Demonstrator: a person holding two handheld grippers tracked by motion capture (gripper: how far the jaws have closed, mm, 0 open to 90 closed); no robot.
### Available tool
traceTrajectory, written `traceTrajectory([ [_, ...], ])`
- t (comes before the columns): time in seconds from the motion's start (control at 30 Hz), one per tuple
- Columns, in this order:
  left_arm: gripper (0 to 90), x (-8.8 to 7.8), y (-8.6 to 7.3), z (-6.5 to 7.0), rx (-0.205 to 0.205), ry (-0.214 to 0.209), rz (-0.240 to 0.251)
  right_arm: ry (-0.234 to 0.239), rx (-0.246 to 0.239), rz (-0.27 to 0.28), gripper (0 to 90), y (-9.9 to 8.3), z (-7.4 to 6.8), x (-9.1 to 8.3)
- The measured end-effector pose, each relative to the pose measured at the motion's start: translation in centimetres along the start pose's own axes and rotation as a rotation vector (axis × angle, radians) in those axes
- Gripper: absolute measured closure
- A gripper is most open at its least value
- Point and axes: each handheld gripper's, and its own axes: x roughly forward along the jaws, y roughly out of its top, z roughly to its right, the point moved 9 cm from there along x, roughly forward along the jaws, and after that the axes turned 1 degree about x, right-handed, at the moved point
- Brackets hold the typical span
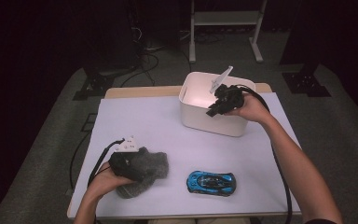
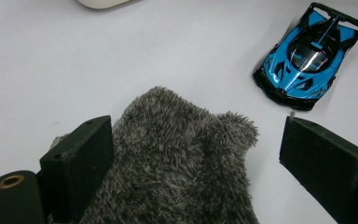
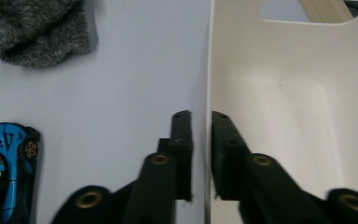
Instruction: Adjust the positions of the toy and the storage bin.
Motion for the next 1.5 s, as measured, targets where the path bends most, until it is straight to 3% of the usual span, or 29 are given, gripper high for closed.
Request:
traceTrajectory([
  [0.07, 9.6, 0.0, -0.1, -0.1, 0.001, 0.001, -0.002, -0.014, -0.009, -0.003, 85.5, 0.0, 0.1, 0.1],
  [0.17, 9.6, 0.0, -0.2, -0.2, -0.006, 0.002, -0.004, -0.005, 0.0, -0.004, 86.2, 0.0, 0.0, 0.1],
  [0.5, 9.6, -0.1, -0.1, -0.2, -0.002, 0.006, 0.001, 0.026, -0.053, -0.036, 86.5, -0.3, -1.4, -0.3],
  [0.9, 9.6, -0.1, -0.4, -0.3, 0.006, 0.008, -0.014, 0.109, -0.118, -0.033, 86.3, 0.0, -5.0, -0.2],
  [1.27, 9.6, 0.2, -0.4, 0.0, 0.004, 0.004, -0.017, 0.185, -0.184, -0.003, 85.8, 0.2, -9.3, -0.2],
  [1.5, 9.6, 0.2, -0.5, 0.1, 0.008, 0.0, -0.022, 0.18, -0.182, 0.017, 85.8, 0.1, -9.9, -0.2],
])
